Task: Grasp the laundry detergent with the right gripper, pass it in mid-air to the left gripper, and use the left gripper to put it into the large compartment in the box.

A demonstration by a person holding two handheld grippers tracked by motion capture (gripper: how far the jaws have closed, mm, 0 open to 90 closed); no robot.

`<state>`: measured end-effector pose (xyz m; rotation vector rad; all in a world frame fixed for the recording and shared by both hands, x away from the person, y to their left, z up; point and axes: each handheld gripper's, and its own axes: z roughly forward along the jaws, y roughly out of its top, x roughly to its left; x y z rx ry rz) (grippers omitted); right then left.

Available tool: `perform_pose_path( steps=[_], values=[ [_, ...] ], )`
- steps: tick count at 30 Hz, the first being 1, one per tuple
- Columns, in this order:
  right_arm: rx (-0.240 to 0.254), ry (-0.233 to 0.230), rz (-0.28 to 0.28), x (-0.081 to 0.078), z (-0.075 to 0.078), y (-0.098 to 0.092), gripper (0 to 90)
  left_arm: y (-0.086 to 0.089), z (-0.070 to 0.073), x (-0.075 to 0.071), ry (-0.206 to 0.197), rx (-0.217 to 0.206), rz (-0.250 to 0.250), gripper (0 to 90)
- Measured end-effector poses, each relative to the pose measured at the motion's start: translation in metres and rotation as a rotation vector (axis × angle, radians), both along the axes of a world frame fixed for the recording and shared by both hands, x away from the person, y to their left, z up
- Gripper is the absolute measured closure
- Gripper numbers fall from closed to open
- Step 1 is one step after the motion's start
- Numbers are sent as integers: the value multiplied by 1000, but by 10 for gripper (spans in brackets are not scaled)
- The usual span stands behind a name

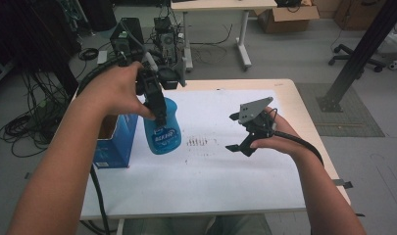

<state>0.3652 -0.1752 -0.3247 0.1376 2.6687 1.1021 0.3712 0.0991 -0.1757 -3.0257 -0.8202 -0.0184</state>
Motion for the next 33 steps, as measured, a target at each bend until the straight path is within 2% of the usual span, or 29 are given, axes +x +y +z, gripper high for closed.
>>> perform_pose_path(
  steps=[3,7,11,15,20,21,22,23,25,29,33],
  values=[
    [-62,-1,-20,3,0,-9,14,6,14,4,4,-8,66,386],
    [-88,9,-34,3,-2,-14,15,16,32,11,18,-10,188,386],
    [-100,18,-38,3,-6,-18,16,26,47,16,29,-13,274,386],
    [-131,34,-46,4,-14,-21,19,35,59,20,37,-8,366,386],
    [-136,38,-49,4,-16,-23,19,50,70,25,35,-5,502,386],
    [-142,39,-50,4,-17,-24,19,54,72,25,32,-8,533,386],
    [-146,39,-49,4,-17,-24,19,61,75,27,29,-18,589,386],
    [-146,39,-49,4,-17,-24,19,61,75,27,29,-18,589,386],
    [-153,38,-54,5,-17,-25,19,69,78,29,32,-27,639,386],
    [-156,35,-56,4,-16,-27,19,83,83,31,31,-27,689,386],
    [-163,32,-55,4,-15,-28,19,94,87,32,24,-7,736,386]
  ],
)
